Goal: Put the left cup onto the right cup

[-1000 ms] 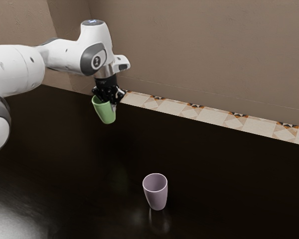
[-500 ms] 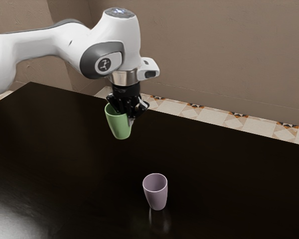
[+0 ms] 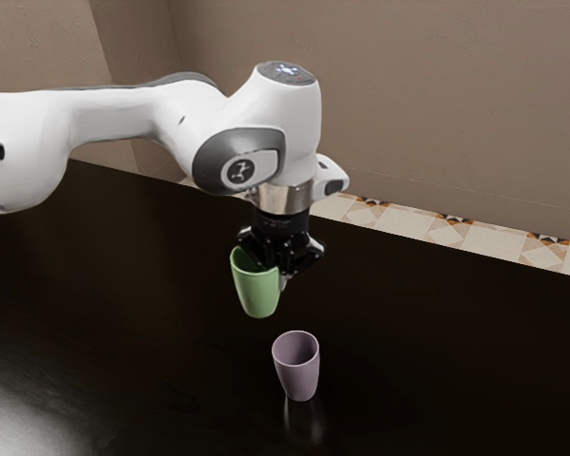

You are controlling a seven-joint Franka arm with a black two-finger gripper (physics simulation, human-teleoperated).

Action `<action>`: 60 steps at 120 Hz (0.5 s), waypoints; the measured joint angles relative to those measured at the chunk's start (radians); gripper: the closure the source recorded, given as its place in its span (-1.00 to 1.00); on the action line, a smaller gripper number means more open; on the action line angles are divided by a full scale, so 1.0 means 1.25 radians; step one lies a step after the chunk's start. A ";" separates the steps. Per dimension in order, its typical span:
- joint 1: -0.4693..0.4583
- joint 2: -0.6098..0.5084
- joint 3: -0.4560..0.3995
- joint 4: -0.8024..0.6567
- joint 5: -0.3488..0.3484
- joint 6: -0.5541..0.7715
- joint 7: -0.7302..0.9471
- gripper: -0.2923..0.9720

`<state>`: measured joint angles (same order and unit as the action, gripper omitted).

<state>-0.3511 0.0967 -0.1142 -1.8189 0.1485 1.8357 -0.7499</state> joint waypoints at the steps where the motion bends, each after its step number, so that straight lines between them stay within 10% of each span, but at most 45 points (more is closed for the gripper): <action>1: 0.001 0.001 -0.001 0.000 0.000 0.000 -0.004 0.70; 60: 0.001 0.072 -0.015 0.022 -0.059 0.054 -0.171 0.70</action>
<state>-0.3498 0.1869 -0.1335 -1.7918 0.0748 1.9032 -0.9636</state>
